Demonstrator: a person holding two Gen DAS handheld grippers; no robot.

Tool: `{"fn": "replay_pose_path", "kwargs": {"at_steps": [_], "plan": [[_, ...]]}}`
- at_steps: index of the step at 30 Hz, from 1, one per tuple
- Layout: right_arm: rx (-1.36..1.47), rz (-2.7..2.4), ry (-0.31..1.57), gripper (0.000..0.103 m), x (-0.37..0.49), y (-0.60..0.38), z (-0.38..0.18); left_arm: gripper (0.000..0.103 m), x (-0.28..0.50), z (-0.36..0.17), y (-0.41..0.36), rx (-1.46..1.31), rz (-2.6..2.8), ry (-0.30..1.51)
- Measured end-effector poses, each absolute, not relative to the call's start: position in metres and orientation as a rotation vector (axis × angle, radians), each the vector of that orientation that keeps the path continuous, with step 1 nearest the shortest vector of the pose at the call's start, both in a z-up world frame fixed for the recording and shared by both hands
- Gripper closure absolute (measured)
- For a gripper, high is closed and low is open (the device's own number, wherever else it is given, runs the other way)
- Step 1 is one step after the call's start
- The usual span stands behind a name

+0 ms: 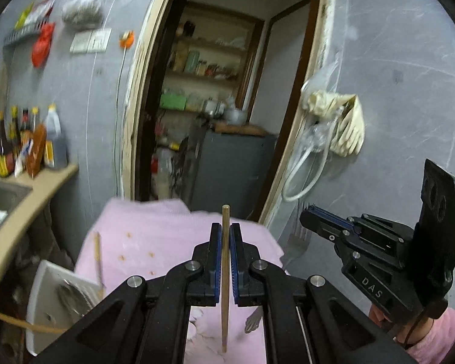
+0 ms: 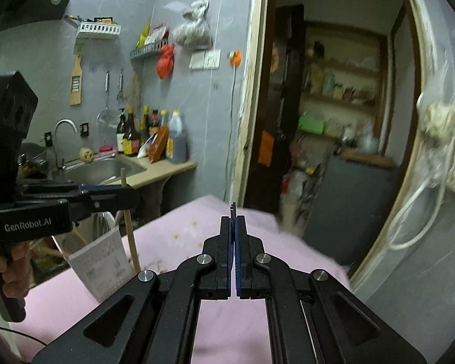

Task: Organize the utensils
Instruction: 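Lift the chopstick and fork and carry both over the white caddy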

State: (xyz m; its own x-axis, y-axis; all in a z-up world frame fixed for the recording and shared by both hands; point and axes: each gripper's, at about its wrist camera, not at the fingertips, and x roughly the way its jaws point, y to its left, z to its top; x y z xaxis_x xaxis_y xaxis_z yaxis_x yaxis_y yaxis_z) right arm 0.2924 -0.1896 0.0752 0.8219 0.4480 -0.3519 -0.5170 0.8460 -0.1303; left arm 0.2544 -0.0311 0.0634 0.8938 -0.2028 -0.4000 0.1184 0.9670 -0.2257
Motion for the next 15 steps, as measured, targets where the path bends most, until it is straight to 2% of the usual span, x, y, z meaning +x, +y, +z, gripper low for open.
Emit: {"fn": "replay_pose_path", "kwargs": {"at_steps": [7, 15], "plan": [[-0.223, 0.468, 0.201, 0.101, 0.251, -0.156, 0.132, 0.097, 0.234, 0.111, 0.001, -0.135, -0.181, 0.348], [-0.225, 0.510, 0.113, 0.101, 0.228, -0.103, 0.164, 0.097, 0.212, 0.144, 0.047, -0.111, -0.161, 0.275]]}}
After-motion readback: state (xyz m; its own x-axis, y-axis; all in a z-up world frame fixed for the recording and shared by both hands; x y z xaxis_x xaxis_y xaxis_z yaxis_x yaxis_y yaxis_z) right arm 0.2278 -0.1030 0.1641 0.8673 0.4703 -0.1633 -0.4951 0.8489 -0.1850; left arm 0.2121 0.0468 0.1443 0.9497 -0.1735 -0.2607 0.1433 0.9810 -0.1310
